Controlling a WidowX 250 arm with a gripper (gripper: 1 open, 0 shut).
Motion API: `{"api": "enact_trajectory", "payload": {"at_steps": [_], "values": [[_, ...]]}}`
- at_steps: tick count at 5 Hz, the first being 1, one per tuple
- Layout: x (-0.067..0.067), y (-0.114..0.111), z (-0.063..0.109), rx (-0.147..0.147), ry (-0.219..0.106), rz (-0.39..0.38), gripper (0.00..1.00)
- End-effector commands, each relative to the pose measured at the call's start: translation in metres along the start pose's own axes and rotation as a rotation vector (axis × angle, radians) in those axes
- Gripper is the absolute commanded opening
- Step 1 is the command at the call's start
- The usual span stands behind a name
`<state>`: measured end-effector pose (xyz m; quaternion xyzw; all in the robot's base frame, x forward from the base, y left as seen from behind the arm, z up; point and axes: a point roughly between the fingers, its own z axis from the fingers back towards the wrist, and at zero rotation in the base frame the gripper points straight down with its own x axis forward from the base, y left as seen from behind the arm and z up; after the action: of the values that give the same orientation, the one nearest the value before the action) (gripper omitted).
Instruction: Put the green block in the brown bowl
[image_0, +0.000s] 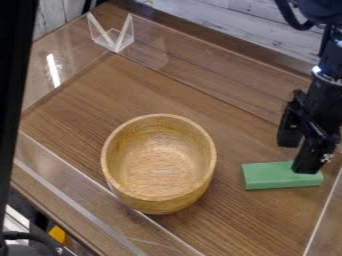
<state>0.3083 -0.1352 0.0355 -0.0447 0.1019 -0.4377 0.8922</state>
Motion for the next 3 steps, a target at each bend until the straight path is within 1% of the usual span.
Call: {"api": "enact_trajectory", "payload": {"at_steps": [1, 2, 3], "values": [[0.003, -0.004, 0.003, -0.007, -0.037, 0.037, 1.0], [0.011, -0.005, -0.004, -0.01, -0.016, -0.006, 1.0], [0.016, -0.006, -0.007, -0.011, 0.012, -0.056, 1.0]]}}
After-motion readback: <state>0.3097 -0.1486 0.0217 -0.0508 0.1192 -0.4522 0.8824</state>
